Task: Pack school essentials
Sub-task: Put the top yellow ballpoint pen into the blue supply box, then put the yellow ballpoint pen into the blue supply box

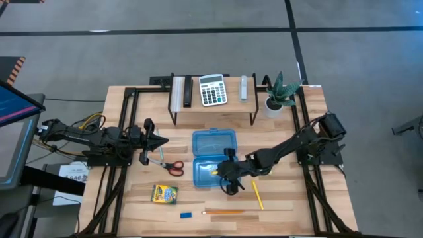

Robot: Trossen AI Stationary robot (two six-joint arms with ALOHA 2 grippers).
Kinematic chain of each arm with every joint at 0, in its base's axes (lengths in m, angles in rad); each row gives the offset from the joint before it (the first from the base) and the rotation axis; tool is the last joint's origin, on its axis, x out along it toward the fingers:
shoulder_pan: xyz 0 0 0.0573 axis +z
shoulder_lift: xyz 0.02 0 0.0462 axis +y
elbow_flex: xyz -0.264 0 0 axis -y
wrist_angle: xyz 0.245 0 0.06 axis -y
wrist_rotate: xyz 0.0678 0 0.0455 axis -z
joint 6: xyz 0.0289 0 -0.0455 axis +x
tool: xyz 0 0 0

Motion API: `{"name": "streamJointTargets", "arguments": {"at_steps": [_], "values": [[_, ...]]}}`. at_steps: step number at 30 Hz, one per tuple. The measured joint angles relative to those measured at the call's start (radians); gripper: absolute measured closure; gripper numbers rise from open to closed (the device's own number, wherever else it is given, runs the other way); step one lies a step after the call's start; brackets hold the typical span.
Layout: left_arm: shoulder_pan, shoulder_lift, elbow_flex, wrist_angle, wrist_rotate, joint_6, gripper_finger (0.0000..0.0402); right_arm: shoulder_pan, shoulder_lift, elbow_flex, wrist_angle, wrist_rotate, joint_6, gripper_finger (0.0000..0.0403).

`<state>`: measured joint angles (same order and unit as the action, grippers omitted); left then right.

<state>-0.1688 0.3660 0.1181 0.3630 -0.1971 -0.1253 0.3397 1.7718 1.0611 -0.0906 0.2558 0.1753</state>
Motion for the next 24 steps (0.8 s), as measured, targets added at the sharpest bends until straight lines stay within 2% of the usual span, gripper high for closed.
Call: {"name": "streamJointTargets", "arguments": {"at_steps": [7,11,14,19,24], "values": [[0.0,0.0,0.0,0.001,0.001,-0.001,0.0401,0.002,0.0,0.0,-0.016,0.001,0.021,0.0256],[0.0,0.0,0.0,0.002,0.001,0.0,0.0401,0.002,-0.027,-0.001,-0.082,0.003,0.039,0.0236],[0.0,0.0,0.0,0.0,0.002,0.0,0.0401,0.008,-0.076,0.0,-0.145,0.02,0.071,0.0231],[0.0,0.0,0.0,-0.002,0.002,0.008,0.0401,0.077,-0.196,-0.013,-0.186,0.12,0.083,0.0238],[0.0,0.0,0.0,0.009,0.018,0.011,0.0401,0.175,-0.352,-0.118,-0.172,0.212,0.163,0.0245]]}}
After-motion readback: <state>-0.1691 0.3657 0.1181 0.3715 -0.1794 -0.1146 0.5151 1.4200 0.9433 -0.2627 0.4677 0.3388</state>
